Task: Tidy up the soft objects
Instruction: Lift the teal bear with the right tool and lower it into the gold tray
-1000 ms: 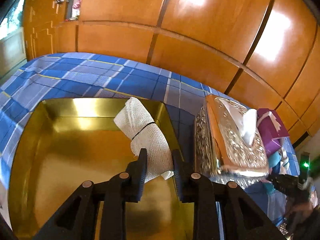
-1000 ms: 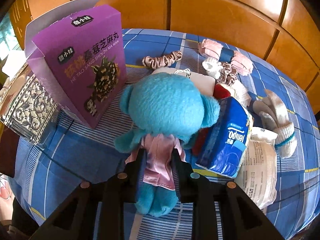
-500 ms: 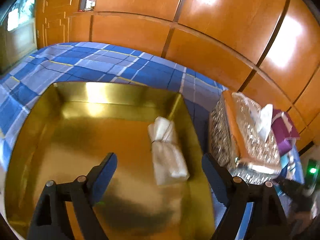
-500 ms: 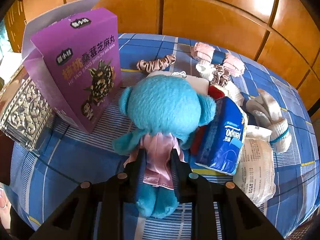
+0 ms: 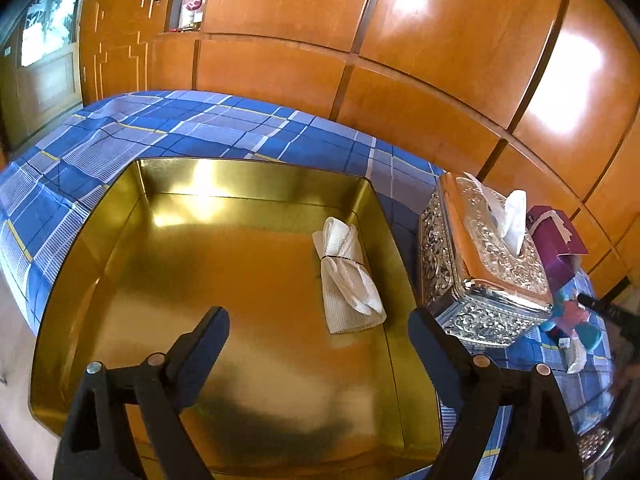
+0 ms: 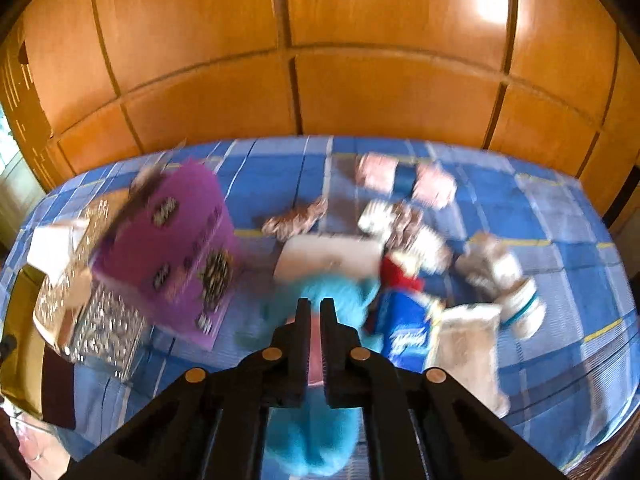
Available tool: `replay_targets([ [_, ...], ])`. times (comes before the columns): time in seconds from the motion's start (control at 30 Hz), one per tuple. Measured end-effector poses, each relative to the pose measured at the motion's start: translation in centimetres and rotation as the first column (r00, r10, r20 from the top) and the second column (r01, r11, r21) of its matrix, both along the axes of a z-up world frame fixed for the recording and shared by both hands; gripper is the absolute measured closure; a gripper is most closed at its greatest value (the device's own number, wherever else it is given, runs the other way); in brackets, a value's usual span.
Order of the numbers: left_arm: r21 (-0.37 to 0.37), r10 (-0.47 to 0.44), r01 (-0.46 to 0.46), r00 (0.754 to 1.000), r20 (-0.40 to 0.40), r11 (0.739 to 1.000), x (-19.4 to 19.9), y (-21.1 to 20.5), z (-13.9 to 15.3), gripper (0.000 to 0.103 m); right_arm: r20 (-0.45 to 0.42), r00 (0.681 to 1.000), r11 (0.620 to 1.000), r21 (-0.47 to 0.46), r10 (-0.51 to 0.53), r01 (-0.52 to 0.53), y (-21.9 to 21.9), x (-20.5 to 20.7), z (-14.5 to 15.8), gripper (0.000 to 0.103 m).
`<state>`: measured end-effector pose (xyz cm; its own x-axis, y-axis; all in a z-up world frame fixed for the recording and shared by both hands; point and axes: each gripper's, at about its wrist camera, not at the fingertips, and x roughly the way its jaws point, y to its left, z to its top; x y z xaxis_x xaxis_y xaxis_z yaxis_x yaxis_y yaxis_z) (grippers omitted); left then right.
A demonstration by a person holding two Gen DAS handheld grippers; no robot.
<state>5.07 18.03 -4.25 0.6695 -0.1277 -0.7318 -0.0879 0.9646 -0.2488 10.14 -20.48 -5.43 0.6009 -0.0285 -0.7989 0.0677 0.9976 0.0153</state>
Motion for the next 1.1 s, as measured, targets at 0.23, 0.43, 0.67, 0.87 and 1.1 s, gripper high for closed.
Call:
replay_targets([
  [0.23,-0.021,-0.012,0.012,1.0,-0.004,1.0,-0.5,0.1,-0.1,0.012,-0.161,0.986,0.993,0.11,0.053,-0.035,-0.7,0.8,-2.1,0.092],
  [0.43,-0.032,-0.003,0.002,1.0,-0.004,0.999,-0.8,0.3,-0.1,0.011,-0.19,0.982,0.955,0.294,0.014,0.044,-1.6,0.0,-3.9,0.061],
  [0.67,-0.03,-0.008,0.009,1.0,0.012,1.0,-1.1,0.3,0.3,0.01,-0.257,0.966,0.958,0.273,-0.015,0.087,0.2,0.5,-7.2,0.061],
  [0.87,0.003,-0.033,0.033,0.999,0.012,0.999,-1.4,-0.1,0.2,0.01,-0.186,0.982,0.981,0.182,-0.025,0.06,0.9,0.4,-4.9,0.084],
  [1.1,0.016,-0.048,0.047,0.999,0.005,0.999,-1.2,0.0,0.4,0.009,-0.026,0.996,0.995,0.042,-0.085,0.086,-1.1,1.9,2.4,0.084],
])
